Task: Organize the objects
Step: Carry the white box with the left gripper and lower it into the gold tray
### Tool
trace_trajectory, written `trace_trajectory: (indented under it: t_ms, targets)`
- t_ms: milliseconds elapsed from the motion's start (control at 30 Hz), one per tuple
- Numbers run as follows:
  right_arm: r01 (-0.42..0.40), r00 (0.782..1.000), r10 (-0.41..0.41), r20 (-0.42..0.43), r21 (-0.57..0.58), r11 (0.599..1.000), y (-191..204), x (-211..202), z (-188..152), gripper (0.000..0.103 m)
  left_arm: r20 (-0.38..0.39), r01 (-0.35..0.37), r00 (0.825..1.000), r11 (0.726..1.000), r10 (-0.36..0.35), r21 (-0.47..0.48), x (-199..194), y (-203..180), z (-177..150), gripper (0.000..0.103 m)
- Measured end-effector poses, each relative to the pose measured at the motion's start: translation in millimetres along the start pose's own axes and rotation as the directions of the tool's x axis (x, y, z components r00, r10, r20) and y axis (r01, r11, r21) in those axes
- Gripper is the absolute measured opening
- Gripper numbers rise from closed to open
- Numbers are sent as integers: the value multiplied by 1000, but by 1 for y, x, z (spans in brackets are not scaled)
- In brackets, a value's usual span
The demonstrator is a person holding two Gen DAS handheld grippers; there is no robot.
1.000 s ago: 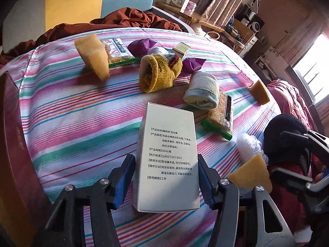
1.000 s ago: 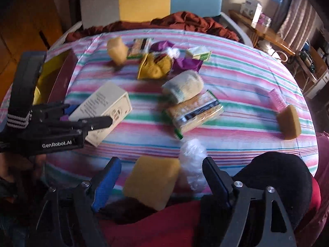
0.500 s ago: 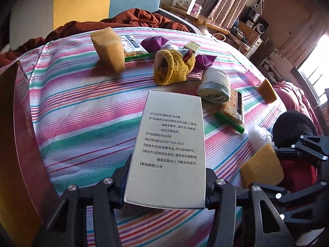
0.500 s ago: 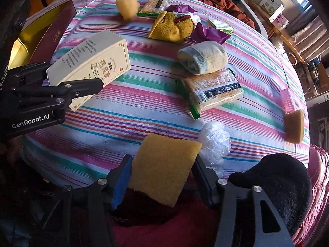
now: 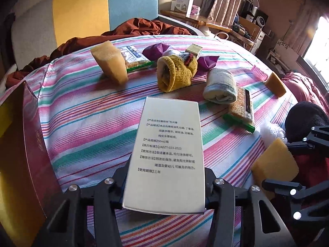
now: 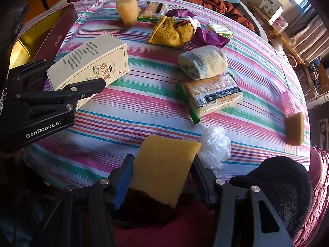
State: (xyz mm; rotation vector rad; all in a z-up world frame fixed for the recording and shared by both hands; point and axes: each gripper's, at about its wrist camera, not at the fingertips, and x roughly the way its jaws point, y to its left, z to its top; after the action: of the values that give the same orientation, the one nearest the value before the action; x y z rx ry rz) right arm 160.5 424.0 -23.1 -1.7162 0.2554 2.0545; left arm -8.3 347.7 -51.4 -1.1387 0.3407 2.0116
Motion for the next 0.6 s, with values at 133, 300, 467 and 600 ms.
trace_trajectory:
  t_ms: [133, 300, 467, 600]
  targets:
    - [-7, 1000, 7, 21, 14, 1000, 5, -4, -5, 54, 50, -11, 999, 999, 9, 30, -12, -5, -2, 50]
    - [-17, 999, 16, 48, 30, 999, 2, -9, -8, 54, 125, 3, 992, 1000, -3, 0, -50, 8, -4, 50]
    - [-4, 998, 2, 55, 27, 1000, 10, -9, -5, 54, 185, -20, 982, 991, 44, -130, -94, 60, -7, 50]
    - [2, 998, -4, 55, 26, 1000, 10, -7, -3, 54, 182, -90, 972, 955, 146, -282, -123, 128, -16, 50]
